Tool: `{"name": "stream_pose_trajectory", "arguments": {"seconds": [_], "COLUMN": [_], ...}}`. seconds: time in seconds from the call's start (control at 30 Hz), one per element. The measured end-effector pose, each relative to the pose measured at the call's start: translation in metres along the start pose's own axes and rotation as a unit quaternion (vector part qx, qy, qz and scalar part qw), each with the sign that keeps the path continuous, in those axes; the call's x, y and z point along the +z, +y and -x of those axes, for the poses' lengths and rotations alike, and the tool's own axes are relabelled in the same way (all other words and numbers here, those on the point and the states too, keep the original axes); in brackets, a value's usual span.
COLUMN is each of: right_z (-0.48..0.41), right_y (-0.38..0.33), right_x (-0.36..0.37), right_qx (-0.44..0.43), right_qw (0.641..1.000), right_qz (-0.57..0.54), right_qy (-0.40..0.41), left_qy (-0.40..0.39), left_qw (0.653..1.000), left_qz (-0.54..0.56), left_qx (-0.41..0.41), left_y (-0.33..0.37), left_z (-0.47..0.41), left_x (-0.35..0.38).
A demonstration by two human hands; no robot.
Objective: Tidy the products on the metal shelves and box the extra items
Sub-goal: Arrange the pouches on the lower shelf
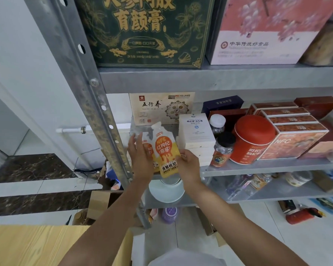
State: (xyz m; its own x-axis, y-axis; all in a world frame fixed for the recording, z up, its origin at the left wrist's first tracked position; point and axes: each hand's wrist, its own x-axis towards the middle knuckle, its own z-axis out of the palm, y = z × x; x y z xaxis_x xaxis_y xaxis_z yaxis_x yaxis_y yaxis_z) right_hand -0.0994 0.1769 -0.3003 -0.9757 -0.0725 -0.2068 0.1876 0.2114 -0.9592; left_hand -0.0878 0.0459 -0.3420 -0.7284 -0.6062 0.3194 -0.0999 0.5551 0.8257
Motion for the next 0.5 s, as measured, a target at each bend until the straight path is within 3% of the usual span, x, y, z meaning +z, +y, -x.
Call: {"name": "stream_pose_trajectory", "arguments": {"seconds": [0.07, 0.13, 0.2, 0.3, 0.4, 0.5], "right_z": [0.004, 0.008, 0.011, 0.012, 0.015, 0.021], "right_y": [0.002, 0.005, 0.005, 0.004, 0.003, 0.004], "right_x": [-0.009, -0.014, -0.018, -0.027, -0.031, -0.028], "right_qx": [0.04, 0.06, 0.07, 0.098, 0.105, 0.102], "right_qw": [0.992, 0.981, 0.972, 0.94, 0.932, 0.95], "right_qz": [-0.113, -0.169, -0.199, -0.27, -0.209, -0.152], "right_qy": [-0.035, -0.075, -0.107, -0.185, -0.276, -0.251], "left_qy": [-0.044, -0.141, -0.202, -0.197, -0.188, -0.162], "left_qw": [0.975, 0.9, 0.843, 0.842, 0.866, 0.881], "left_qz": [0.188, 0.333, 0.401, 0.397, 0.364, 0.334], "left_qx": [-0.11, -0.242, -0.297, -0.308, -0.286, -0.292], "left_y": [0.025, 0.047, 0.058, 0.066, 0.076, 0.08], "left_z": [0.001, -0.004, -0.007, -0.007, -0.001, 0.005], "left_x": [-0.007, -0.015, -0.023, -0.03, -0.03, -0.027]}}
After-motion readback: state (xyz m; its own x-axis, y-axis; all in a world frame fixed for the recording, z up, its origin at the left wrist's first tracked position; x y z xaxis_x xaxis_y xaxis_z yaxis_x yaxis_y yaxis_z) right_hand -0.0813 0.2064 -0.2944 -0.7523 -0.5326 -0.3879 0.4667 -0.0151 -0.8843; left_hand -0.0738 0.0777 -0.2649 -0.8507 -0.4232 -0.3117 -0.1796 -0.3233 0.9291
